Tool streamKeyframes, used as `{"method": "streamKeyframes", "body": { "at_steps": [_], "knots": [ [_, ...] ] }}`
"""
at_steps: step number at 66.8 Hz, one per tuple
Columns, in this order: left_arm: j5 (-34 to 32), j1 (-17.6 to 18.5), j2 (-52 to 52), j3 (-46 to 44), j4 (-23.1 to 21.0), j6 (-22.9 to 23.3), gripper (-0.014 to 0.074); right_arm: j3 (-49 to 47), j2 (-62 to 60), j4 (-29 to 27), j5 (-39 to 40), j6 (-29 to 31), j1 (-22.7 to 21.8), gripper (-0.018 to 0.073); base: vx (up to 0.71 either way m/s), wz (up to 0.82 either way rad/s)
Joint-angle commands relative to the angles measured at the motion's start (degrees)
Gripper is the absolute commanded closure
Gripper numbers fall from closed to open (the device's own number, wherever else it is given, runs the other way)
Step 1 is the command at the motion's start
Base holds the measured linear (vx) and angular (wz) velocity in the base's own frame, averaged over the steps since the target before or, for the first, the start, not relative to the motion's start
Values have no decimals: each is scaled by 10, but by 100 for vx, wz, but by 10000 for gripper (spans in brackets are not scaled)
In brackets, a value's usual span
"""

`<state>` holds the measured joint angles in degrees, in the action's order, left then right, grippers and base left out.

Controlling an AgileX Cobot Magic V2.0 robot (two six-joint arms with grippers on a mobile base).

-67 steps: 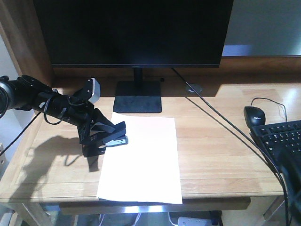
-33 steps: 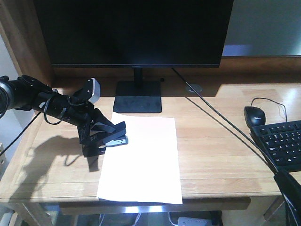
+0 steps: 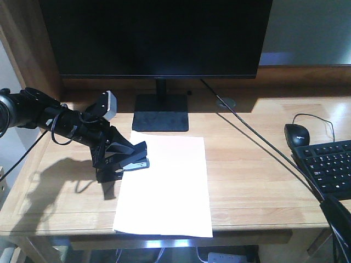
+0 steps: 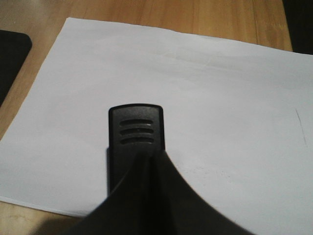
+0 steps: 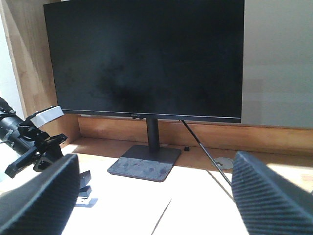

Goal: Grab stapler and paper to desk for stapling
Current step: 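Lower the stapler with the left gripper onto the paper's edge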

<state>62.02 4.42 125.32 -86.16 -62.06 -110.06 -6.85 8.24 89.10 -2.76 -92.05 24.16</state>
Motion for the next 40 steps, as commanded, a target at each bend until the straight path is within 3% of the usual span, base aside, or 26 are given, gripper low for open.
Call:
{"method": "streamKeyframes", "body": {
  "at_steps": [1,40],
  "knots": [
    [17,2,-34,-14,-33,5,603,-15,6,6,-5,1,-1,-29,0,0],
    [20,2,-34,-14,-34,5,603,-15,6,6,-5,3,-1,-29,0,0]
  ]
}}
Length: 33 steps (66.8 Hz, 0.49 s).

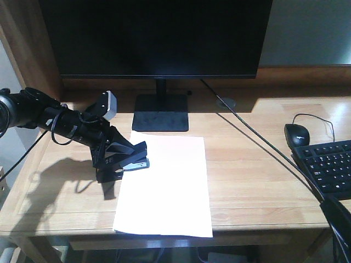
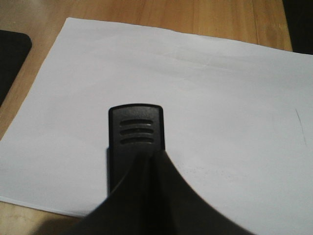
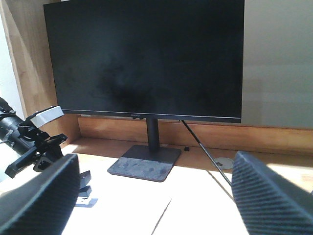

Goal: Grab stapler and paper to desk for stapling
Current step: 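Lower the stapler with the left gripper onto the paper's edge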

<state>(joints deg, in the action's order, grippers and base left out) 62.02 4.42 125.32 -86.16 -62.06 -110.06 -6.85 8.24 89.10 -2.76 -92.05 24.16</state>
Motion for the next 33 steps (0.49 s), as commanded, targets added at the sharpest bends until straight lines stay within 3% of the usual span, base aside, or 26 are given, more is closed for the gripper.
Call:
{"method": "streamKeyframes", "body": {
  "at_steps": [1,33],
  "knots": [
    [22,2,-34,-14,-34,5,603,-15,6,6,-5,3,-1,-29,0,0],
    [-2,3,-12,-14,-34,-5,603,-15,6,6,-6,3,-1,-29,0,0]
  ]
}}
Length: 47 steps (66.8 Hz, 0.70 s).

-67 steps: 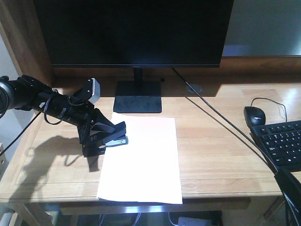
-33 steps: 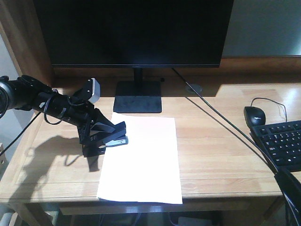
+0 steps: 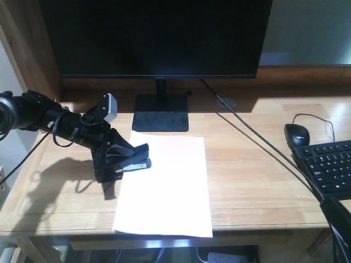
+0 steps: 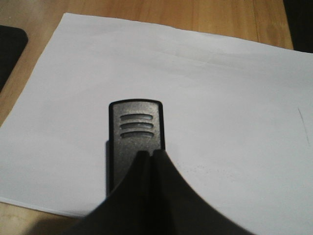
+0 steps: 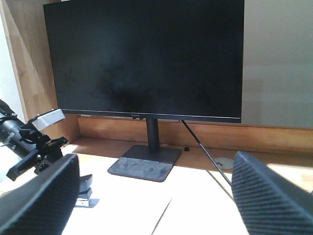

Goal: Grab stapler and paper to desk for stapling
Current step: 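Lower the stapler with the left gripper onto the paper's edge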

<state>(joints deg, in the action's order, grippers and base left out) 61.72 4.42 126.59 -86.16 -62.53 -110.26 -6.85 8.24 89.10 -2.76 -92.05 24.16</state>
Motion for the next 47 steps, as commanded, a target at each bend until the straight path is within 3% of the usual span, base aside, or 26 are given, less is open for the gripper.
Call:
{"method": "streamKeyframes", "body": {
  "at_steps": [1,27,47],
  "knots": [
    [-1,3,-24,-14,-29,-3,603,-15,6,6,-6,3,-1,-29,0,0],
    [-9,3,6,-14,-26,-2,603,-15,6,6,-6,3,-1,-29,0,0],
    [-17,3,13,-14,4,6,603,-15,6,6,-6,3,-1,-29,0,0]
  ]
}}
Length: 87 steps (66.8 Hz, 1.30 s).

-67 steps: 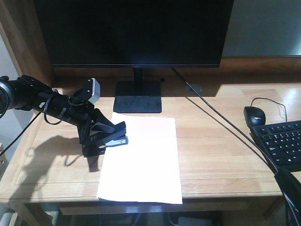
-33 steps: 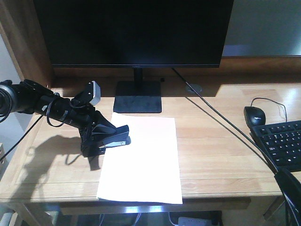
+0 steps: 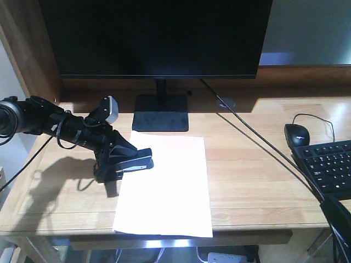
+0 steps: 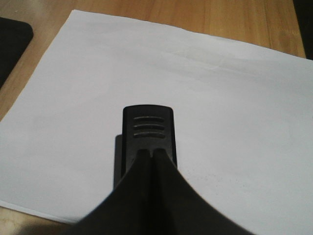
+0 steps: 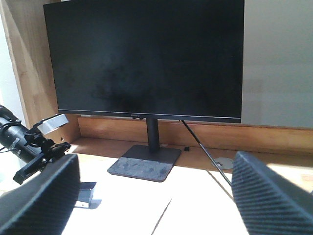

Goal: Grab stapler and paper to desk for stapling
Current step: 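Lower the stapler with the left gripper onto the paper's edge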

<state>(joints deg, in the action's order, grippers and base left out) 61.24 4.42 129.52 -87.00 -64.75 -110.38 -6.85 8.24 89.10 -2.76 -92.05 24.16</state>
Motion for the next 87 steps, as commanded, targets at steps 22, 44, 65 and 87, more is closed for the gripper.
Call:
{"method": "streamKeyframes", "body": {
  "at_steps": [22,44,65,87],
  "knots": [
    [-15,3,-16,-5,26,9,603,-15,6,6,-6,4,-1,-29,0,0],
    [-16,3,-16,-5,26,9,603,-15,6,6,-6,4,-1,-29,0,0],
    [-15,3,-16,-5,24,9,603,-15,6,6,-6,4,-1,-29,0,0],
    [-4,2,-47,-5,25,27,603,-15,6,6,-6,4,-1,-29,0,0]
  ]
}}
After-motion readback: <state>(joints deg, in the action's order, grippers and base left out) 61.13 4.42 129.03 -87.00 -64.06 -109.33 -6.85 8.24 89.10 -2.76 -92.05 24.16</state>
